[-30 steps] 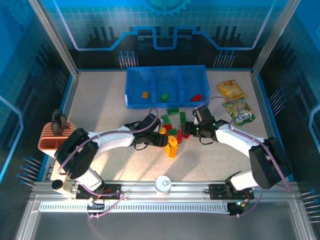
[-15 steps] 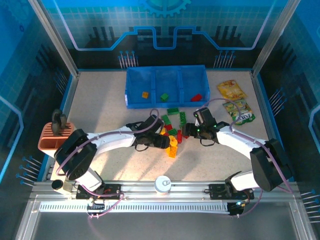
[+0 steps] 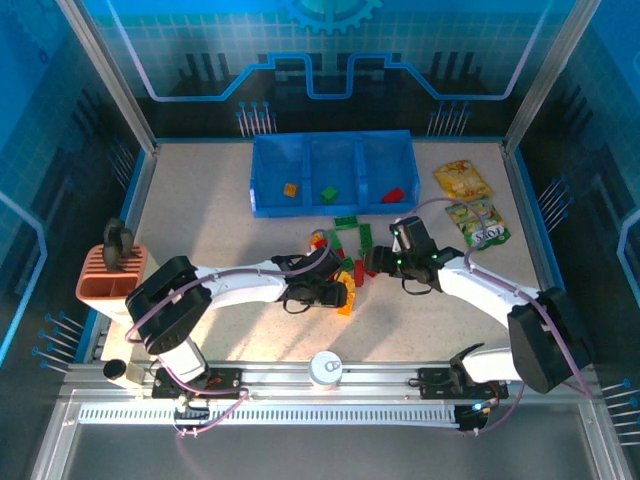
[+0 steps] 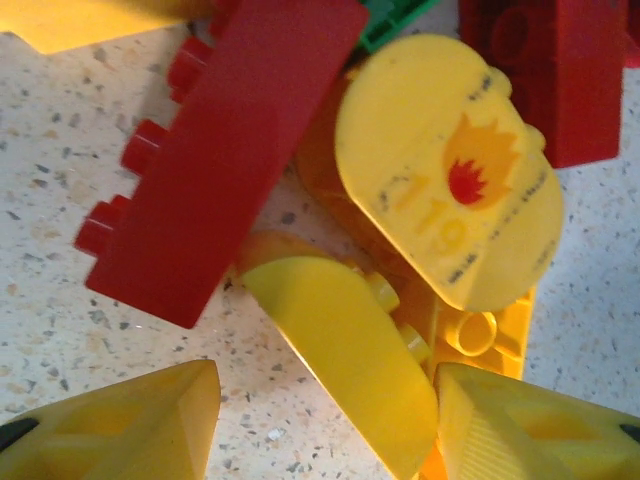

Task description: Sort the legos into containers by color

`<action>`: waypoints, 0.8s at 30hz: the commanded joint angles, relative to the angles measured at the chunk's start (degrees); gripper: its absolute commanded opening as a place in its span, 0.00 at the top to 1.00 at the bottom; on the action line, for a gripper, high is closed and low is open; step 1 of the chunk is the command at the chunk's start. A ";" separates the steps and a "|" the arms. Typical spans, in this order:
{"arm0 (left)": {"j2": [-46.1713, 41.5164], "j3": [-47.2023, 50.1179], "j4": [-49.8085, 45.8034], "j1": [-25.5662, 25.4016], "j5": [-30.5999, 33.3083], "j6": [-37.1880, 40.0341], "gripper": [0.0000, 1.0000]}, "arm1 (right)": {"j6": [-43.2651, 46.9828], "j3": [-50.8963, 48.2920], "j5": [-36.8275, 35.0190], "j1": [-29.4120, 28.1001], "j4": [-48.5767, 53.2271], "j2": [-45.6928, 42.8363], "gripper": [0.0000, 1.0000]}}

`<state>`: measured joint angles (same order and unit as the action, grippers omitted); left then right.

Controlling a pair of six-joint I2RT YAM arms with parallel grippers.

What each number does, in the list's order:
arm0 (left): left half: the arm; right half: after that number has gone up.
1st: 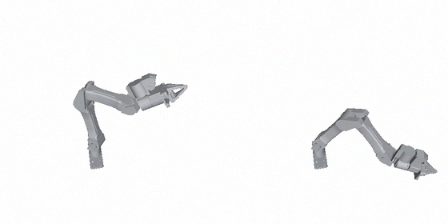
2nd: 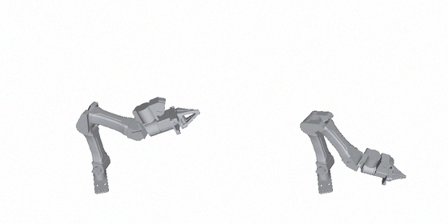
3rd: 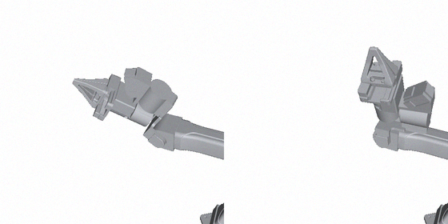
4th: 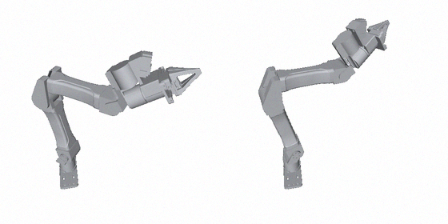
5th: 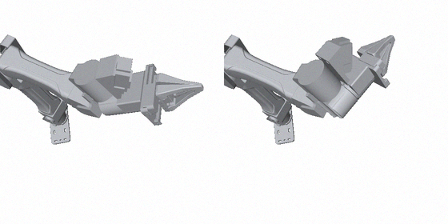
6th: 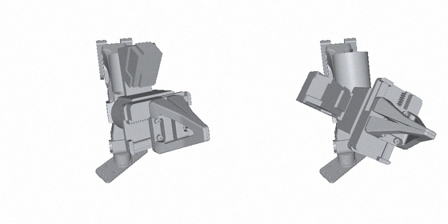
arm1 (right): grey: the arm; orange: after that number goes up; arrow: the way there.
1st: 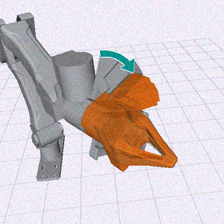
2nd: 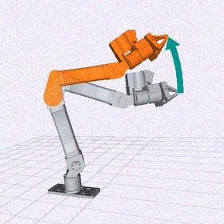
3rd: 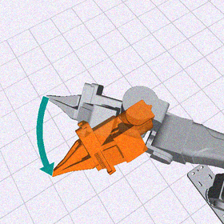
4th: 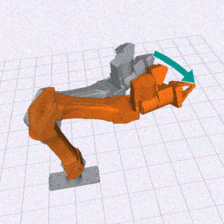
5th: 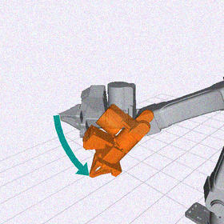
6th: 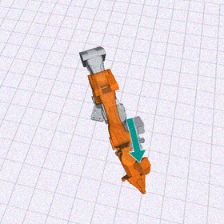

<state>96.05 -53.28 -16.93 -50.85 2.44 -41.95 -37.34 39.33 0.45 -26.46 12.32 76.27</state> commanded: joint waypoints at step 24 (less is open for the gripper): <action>-6.75 -3.06 -6.41 -0.39 5.89 1.30 0.77 | -1.06 -2.68 0.24 2.09 -0.23 -3.08 0.30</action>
<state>92.03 -55.72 -20.97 -50.87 6.87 -41.78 -37.56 37.32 0.49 -24.95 12.36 73.69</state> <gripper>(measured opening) 0.241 0.698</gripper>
